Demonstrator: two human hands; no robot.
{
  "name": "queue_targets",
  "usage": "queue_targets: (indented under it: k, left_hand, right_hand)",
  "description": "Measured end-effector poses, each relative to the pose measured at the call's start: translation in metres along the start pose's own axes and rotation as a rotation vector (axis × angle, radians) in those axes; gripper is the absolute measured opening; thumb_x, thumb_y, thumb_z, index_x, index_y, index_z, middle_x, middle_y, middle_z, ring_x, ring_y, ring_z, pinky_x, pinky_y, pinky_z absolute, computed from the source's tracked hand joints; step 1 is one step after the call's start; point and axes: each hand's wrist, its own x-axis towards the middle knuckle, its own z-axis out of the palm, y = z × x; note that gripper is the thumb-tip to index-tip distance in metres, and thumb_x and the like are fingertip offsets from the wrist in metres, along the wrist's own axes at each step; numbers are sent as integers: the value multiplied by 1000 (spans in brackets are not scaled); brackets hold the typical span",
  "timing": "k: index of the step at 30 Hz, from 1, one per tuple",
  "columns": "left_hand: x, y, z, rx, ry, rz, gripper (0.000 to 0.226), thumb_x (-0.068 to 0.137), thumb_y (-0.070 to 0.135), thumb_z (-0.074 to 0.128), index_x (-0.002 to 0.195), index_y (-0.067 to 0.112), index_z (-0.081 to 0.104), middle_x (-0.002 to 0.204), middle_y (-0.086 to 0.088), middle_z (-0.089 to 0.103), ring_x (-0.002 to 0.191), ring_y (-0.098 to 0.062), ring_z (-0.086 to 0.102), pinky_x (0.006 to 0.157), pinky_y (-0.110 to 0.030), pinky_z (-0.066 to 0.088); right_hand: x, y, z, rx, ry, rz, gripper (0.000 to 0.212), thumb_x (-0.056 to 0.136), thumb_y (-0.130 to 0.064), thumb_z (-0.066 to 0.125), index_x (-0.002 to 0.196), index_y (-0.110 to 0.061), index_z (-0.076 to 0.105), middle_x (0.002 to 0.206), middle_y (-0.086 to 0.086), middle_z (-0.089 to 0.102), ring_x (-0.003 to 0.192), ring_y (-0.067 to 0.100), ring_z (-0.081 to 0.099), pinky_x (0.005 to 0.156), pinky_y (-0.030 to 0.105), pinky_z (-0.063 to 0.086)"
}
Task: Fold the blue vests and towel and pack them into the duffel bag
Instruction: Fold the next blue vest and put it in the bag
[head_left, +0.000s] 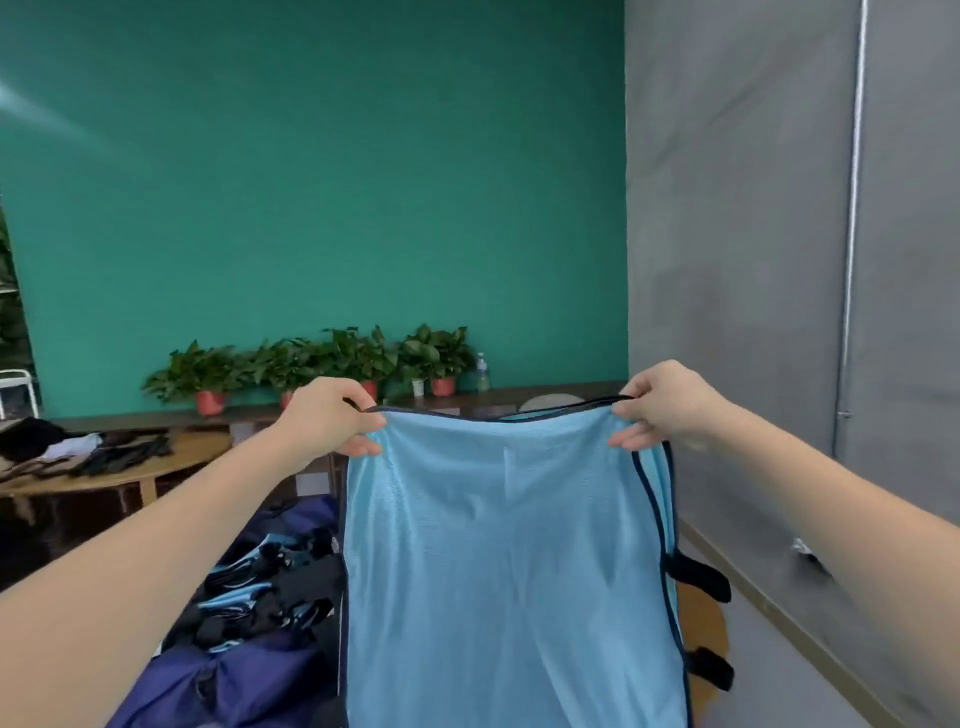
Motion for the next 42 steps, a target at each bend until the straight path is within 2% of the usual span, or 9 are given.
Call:
queue_targets:
  k: [4, 8, 12, 17, 21, 25, 31, 35, 42]
  left_hand:
    - [40, -35, 26, 96, -142, -59, 7, 88, 8, 77, 95, 5, 74, 86, -14, 76, 69, -20, 76, 57, -22, 59]
    - [88, -67, 51, 170, -254, -114, 16, 85, 2, 78, 98, -2, 69, 75, -20, 73, 45, -10, 63, 46, -18, 51]
    - [144, -85, 76, 286, -320, -108, 22, 81, 7, 83, 97, 0, 69, 70, -17, 74, 51, -13, 65, 50, -21, 52]
    - [202, -60, 102, 347, -46, 124, 8, 94, 10, 70, 96, 7, 63, 72, -13, 73, 51, -16, 70, 46, -22, 54]
    - [244, -13, 80, 302, 162, 297, 7, 98, 13, 61, 92, 16, 59, 87, -14, 71, 69, -19, 73, 77, -41, 61]
    - [260, 39, 32, 283, 352, 474, 17, 93, 4, 56, 99, 12, 70, 79, -11, 72, 75, -21, 70, 94, -32, 53]
    - [214, 70, -8, 240, 469, 600, 23, 94, 0, 51, 104, 5, 71, 88, -8, 71, 78, -19, 70, 74, -8, 49]
    - [152, 44, -2, 250, 441, 625, 17, 95, 4, 57, 102, 8, 71, 79, -5, 72, 75, -19, 70, 84, -23, 53]
    - [0, -61, 57, 297, 182, 402, 13, 91, 13, 68, 95, 24, 74, 81, 14, 68, 77, -3, 64, 78, -19, 49]
  right_hand:
    - [45, 27, 27, 29, -82, 47, 14, 100, 4, 54, 108, 1, 64, 97, 25, 69, 74, 34, 76, 59, 33, 63]
    - [94, 57, 44, 16, -117, 97, 8, 93, 8, 63, 99, 6, 67, 98, 27, 71, 83, 32, 76, 82, 40, 63]
    - [137, 78, 58, -102, -113, 90, 10, 84, -4, 80, 89, 3, 74, 78, 14, 77, 78, 27, 77, 78, 36, 63]
    - [196, 75, 59, -201, 57, 5, 10, 90, -7, 74, 90, -1, 66, 85, 13, 75, 78, 26, 76, 67, 30, 61]
    - [231, 32, 33, -371, 269, -267, 16, 95, -22, 67, 91, -7, 63, 92, 9, 67, 97, 28, 59, 76, 31, 42]
    - [238, -20, 0, -280, 462, -480, 12, 98, -25, 62, 98, -13, 61, 101, 7, 66, 99, 25, 57, 81, 29, 41]
    - [189, -53, -28, -191, 577, -684, 21, 95, -27, 66, 101, -8, 66, 96, 1, 67, 86, 14, 58, 79, 18, 42]
    - [140, -32, -23, -185, 532, -671, 18, 93, -26, 70, 99, -9, 68, 96, 5, 71, 86, 16, 63, 81, 23, 47]
    - [13, 72, 17, -238, 210, -422, 11, 85, -25, 79, 83, -18, 71, 81, -7, 71, 78, 8, 65, 75, 27, 50]
